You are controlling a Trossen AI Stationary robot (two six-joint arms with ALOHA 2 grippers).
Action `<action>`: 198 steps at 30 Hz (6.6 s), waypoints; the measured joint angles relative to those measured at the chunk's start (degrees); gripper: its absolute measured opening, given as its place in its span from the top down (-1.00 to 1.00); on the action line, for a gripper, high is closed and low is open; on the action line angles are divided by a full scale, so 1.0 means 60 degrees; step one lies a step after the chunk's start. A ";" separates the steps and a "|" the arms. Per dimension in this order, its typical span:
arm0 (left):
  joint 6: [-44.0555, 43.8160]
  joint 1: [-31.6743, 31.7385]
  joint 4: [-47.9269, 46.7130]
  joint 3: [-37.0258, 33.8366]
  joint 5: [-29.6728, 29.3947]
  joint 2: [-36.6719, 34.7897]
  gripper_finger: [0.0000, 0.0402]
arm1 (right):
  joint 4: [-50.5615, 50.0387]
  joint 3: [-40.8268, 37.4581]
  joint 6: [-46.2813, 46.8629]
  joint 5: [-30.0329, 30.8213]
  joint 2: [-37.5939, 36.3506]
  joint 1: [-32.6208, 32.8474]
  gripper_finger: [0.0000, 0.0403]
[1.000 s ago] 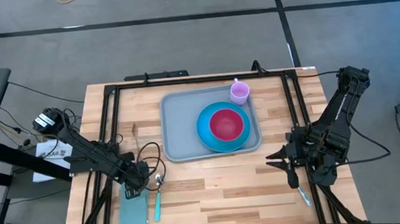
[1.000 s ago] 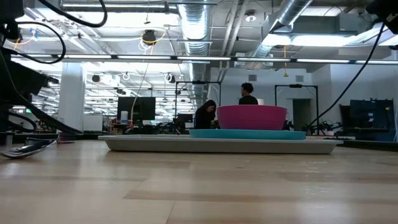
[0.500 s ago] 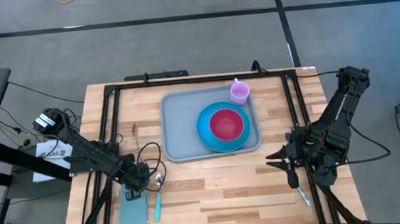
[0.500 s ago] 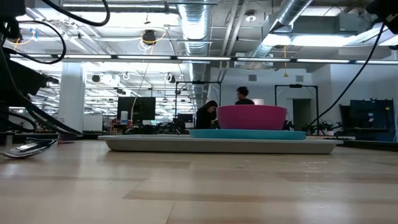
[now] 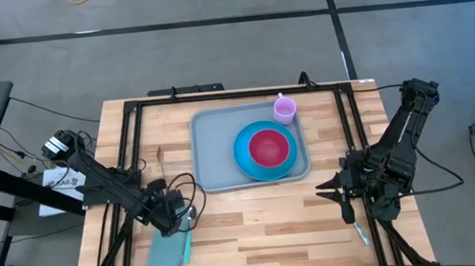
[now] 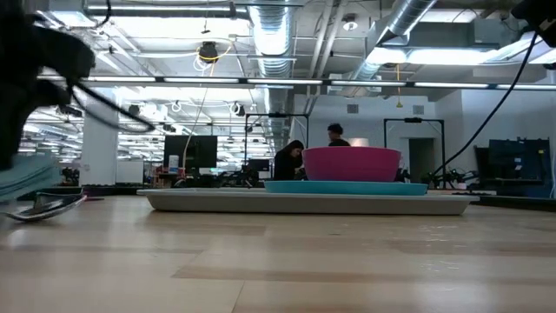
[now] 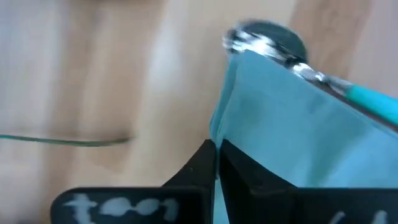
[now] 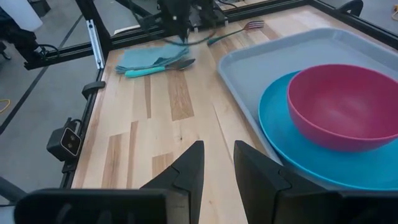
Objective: Set up tray
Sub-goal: Put the blue napkin on the gray tray, then put the blue spoon on the blue napkin
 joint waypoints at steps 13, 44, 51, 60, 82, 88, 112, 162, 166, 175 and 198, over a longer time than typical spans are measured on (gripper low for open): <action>0.0810 -0.0016 -0.1787 0.2116 -0.3211 -0.0015 1.00 | -0.0001 0.0000 0.0000 0.0002 0.0000 0.0000 0.59; 0.4897 0.6656 0.2923 0.2619 -0.3875 0.2590 1.00 | 0.0128 0.0000 -0.0071 0.0000 0.0000 0.0000 0.59; 0.5458 0.7597 0.3505 0.2746 -0.4307 0.3143 1.00 | 0.0131 0.0000 -0.0088 0.0000 0.0001 0.0000 0.59; 0.6113 0.8515 0.4046 0.2761 -0.4203 0.3122 0.93 | 0.0135 0.0000 -0.0088 -0.0005 0.0000 0.0000 0.59; 0.5512 0.8176 0.3888 0.2761 -0.0789 0.3122 0.49 | 0.0135 0.0000 -0.0088 -0.0009 0.0000 0.0000 0.59; 0.5464 0.7083 0.3647 0.2761 -0.1160 0.3118 0.65 | 0.0135 0.0000 -0.0086 -0.0022 0.0000 0.0000 0.59; 0.1503 0.3306 0.0286 0.2764 -0.0022 0.3085 0.65 | 0.0192 0.0000 -0.0073 -0.0191 0.0000 0.0000 0.59; -0.6297 0.0444 0.1243 0.2746 0.1627 0.4248 0.45 | 0.0069 0.0000 -0.2452 -0.0978 -0.0645 -0.2579 0.59; -0.6472 0.0439 0.1223 0.2742 0.1485 0.4255 0.66 | 0.0071 0.0001 -0.2450 -0.0993 -0.0645 -0.2572 0.59; -0.6910 0.0452 0.1044 0.3420 0.0893 0.4344 0.88 | 0.0074 0.0007 -0.2448 -0.0989 -0.0645 -0.2572 0.59; -0.2860 0.6083 -0.1801 0.6103 -0.1807 0.4368 0.92 | 0.0091 0.0007 -0.2437 -0.0989 -0.0645 -0.2572 0.59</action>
